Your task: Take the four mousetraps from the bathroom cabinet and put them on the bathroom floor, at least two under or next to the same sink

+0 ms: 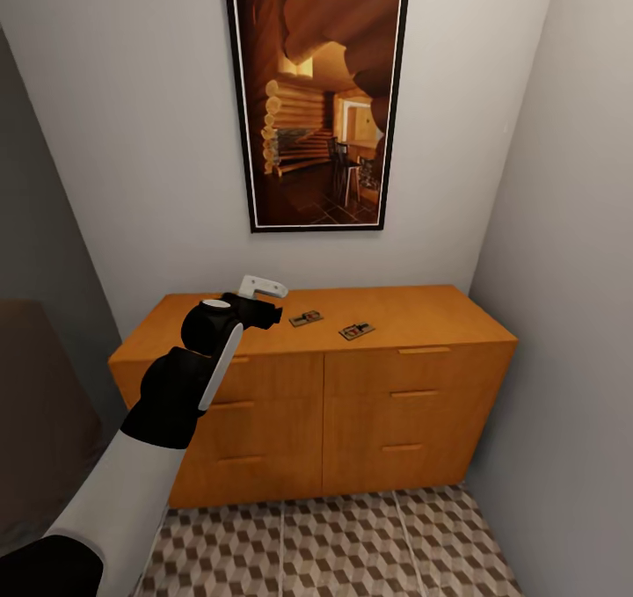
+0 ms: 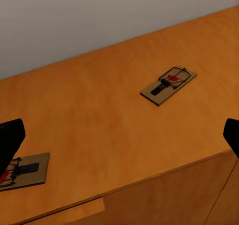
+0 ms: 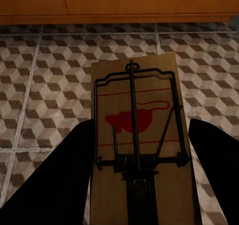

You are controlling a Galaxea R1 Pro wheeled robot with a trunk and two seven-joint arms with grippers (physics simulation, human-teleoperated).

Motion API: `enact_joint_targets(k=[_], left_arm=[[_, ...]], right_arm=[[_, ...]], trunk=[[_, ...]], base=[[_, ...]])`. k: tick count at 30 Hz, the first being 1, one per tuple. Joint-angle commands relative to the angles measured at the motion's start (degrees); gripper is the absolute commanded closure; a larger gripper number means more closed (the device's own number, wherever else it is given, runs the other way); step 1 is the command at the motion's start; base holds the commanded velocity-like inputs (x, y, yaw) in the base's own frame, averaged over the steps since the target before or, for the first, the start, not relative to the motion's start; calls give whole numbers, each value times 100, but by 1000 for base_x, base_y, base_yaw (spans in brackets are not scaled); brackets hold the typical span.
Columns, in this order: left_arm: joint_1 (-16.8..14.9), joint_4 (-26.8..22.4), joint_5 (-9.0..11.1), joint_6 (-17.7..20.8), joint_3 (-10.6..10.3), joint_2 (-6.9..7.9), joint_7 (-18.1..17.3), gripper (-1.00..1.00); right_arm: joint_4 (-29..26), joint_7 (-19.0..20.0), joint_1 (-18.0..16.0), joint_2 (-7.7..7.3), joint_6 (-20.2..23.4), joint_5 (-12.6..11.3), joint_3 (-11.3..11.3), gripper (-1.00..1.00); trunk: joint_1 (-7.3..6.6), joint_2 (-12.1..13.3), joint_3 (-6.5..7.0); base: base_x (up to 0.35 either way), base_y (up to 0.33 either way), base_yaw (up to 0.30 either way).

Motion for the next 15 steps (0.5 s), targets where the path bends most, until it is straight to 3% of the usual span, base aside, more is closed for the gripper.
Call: enact_joint_targets(k=[1, 15], left_arm=[[-5, -4, 5, 24, -7, 0, 30, -100], [-5, 23, 11, 24, -42, 2, 22, -100]], right_arm=[[1, -3, 0, 3, -18, 17, -1, 100], [-1, 6, 7, 29, -20, 16, 1, 100]], trunk=[[1, -3, -6], [1, -3, -6]], base=[[136, 0, 0], [228, 0, 0]])
